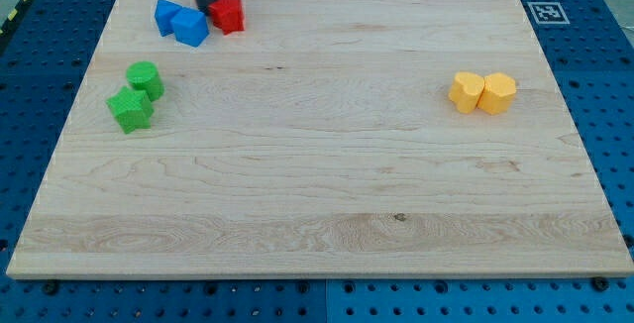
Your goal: Move the red star towards the bottom right
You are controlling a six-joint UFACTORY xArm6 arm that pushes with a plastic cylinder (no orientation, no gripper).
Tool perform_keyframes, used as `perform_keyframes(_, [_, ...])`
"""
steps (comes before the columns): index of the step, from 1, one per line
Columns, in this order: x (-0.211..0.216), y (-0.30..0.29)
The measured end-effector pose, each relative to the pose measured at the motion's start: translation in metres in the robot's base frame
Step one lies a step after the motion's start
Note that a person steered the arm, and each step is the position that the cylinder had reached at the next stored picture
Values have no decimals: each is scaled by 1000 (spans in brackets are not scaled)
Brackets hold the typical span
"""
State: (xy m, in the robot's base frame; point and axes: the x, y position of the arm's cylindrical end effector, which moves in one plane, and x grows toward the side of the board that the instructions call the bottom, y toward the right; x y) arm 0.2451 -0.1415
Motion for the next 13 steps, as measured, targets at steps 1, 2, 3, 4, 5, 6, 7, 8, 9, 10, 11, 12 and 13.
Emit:
perform_keyframes(1, [5, 27])
perform_keyframes(2, [18, 50])
perform_keyframes(3, [38, 78])
perform_keyframes(4, [80, 88])
perform_keyframes(5, [124, 88])
perform_keyframes(6, [168, 88])
perform_keyframes(7, [201, 90])
perform_keyframes(8, [230, 95])
perform_keyframes(9, [256, 117])
perform_keyframes(10, [269, 151])
perform_keyframes(11, [270, 186])
perform_keyframes(12, [270, 202])
perform_keyframes(13, [270, 223])
